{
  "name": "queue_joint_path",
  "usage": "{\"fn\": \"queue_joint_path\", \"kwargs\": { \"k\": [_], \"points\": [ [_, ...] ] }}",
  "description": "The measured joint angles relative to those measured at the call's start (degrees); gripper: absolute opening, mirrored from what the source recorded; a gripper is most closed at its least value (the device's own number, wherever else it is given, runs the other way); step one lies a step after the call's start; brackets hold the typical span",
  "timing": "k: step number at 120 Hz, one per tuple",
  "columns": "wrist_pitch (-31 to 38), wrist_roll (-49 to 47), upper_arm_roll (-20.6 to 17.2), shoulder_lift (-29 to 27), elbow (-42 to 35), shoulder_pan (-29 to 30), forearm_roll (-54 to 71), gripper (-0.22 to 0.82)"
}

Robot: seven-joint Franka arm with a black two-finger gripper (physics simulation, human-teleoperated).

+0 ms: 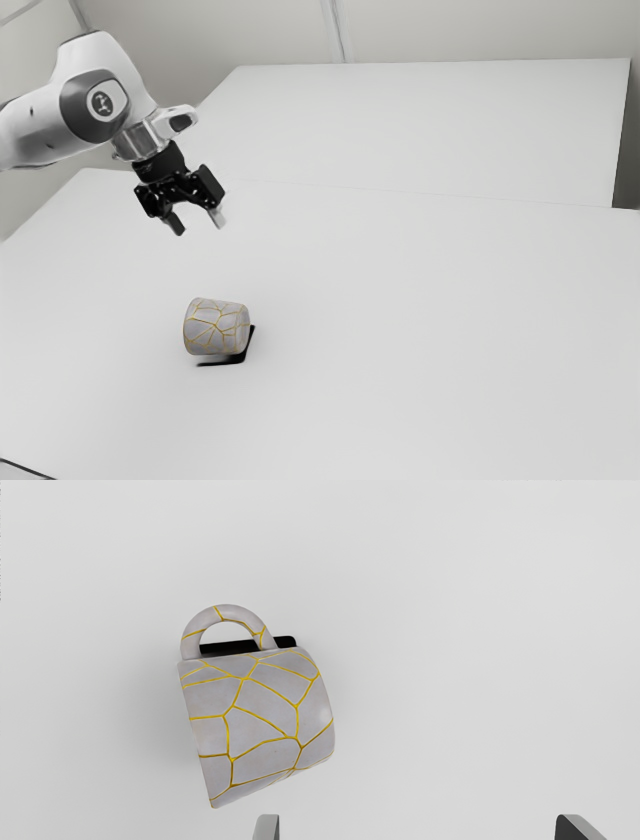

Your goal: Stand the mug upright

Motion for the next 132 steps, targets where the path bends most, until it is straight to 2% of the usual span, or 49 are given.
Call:
{"fn": "queue_joint_path", "kwargs": {
  "k": [22,68,99,116,132],
  "points": [
    [6.1,5.5,3.1,-1.5,-7.2,-1.2,-3.0,0.60],
    [13.0,24.8,15.7,-0.7,-16.0,-0.9,-13.3,0.60],
    [10.4,35.2,20.9,4.7,-17.5,-0.3,-19.4,0.60],
    [7.7,39.5,21.5,9.1,-17.2,1.0,-25.3,0.60],
    [4.8,42.8,21.5,11.9,-16.8,-0.8,-31.1,0.60]
  ]
}}
